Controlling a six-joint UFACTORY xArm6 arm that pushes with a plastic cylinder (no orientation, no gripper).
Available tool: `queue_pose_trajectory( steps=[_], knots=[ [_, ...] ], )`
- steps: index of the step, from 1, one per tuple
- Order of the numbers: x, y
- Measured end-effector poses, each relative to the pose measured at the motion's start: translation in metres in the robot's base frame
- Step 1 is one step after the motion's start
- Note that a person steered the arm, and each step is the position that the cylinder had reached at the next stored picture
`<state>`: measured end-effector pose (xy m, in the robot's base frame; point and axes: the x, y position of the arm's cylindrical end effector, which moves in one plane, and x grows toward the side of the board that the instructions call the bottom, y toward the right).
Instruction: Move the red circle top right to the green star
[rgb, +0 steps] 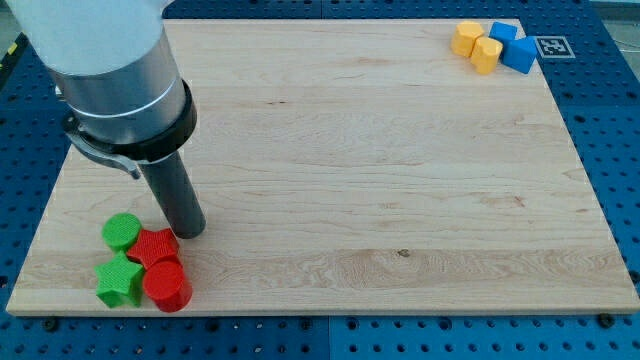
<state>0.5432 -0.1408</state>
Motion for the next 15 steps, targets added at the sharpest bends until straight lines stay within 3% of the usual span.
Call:
queue_pose_trajectory(
  steps=[1, 2, 3, 5, 7, 9, 12, 14, 15],
  knots=[
    [-0.034, -0.002],
    [-0.053, -0.041],
    [-0.039, -0.092],
    [0.061, -0.12],
    [0.075, -0.101],
    [0.075, 0.02],
    [0.075, 0.042],
    [0.038, 0.057],
    [0.075, 0.058]
  ],
)
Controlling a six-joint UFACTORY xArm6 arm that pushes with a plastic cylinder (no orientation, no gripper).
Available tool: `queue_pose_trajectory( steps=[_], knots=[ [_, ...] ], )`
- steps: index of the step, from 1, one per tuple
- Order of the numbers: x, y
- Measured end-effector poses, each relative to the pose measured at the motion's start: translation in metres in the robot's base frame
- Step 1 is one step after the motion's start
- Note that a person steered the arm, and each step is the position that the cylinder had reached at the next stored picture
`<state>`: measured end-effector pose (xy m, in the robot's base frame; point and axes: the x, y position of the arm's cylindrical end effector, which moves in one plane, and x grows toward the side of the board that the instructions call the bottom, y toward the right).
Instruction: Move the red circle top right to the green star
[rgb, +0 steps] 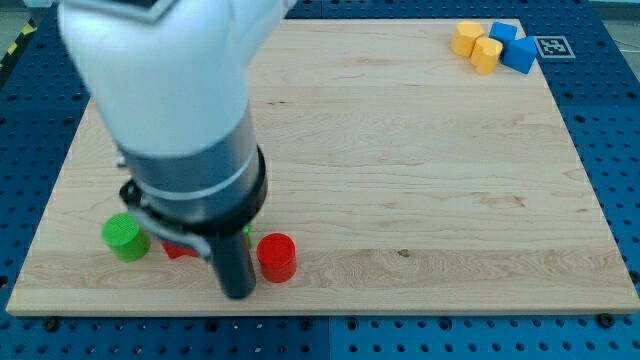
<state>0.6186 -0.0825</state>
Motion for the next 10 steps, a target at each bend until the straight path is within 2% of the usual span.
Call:
queue_pose_trajectory(
  steps=[2, 3, 4, 5, 7, 8, 9, 10],
  knots=[
    [-0.019, 0.075],
    [-0.026, 0.094],
    [0.0, 0.094],
    [0.001, 0.087],
    [-0.028, 0.089],
    [0.0, 0.089],
    [-0.004, 0.075],
    [-0.027, 0.067]
  ],
)
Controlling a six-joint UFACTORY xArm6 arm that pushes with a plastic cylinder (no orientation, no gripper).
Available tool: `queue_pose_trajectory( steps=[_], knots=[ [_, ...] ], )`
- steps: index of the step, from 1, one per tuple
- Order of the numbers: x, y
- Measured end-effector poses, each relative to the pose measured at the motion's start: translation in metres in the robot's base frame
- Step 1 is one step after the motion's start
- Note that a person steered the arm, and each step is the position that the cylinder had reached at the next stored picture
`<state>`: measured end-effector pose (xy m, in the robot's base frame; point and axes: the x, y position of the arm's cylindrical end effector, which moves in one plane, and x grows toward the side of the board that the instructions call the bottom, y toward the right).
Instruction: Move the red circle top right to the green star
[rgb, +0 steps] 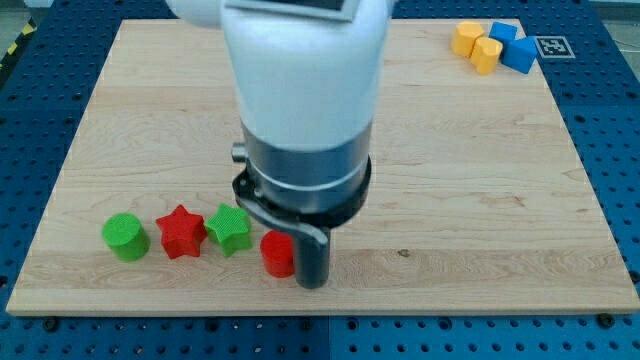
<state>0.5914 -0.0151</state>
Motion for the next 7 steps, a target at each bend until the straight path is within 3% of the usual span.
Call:
queue_pose_trajectory(
  steps=[1, 2, 3, 6, 7],
  knots=[
    [-0.017, 0.0],
    [0.021, -0.001],
    [0.026, -0.017],
    [-0.035, -0.031],
    [-0.034, -0.031]
  ],
)
